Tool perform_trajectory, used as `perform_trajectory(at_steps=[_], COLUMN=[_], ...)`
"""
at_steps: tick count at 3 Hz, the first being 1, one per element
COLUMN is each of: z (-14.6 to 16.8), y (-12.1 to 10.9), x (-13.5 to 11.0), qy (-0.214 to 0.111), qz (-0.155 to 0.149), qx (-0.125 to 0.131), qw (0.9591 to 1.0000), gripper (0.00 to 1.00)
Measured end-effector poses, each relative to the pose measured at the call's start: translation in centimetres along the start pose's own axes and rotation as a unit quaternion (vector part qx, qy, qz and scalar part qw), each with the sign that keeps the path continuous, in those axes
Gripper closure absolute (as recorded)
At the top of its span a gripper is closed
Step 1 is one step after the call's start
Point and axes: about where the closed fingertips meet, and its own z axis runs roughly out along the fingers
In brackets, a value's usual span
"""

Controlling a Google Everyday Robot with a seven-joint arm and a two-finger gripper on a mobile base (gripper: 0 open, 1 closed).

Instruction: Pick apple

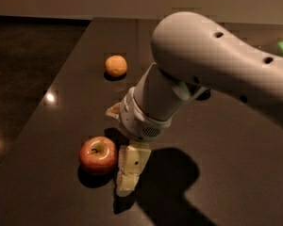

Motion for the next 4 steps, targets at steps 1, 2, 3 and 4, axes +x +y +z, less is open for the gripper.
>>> perform_trajectory(at_steps=[1,2,3,4], z=[0.9,1.6,2.0,1.6], y=[0.3,0.5,0.8,0.9], x=[-1.1,-2.1,-2.7,-3.1], qy=[-0.003,-0.005,-0.005,-0.007], qz=[-0.01,-0.022,-0.029,-0.026], qx=[-0.007,-0.027,-0.041,-0.047], qw=[0.9999,0.9994,0.9987,0.9985], gripper=[0.0,0.17,0.39,0.63])
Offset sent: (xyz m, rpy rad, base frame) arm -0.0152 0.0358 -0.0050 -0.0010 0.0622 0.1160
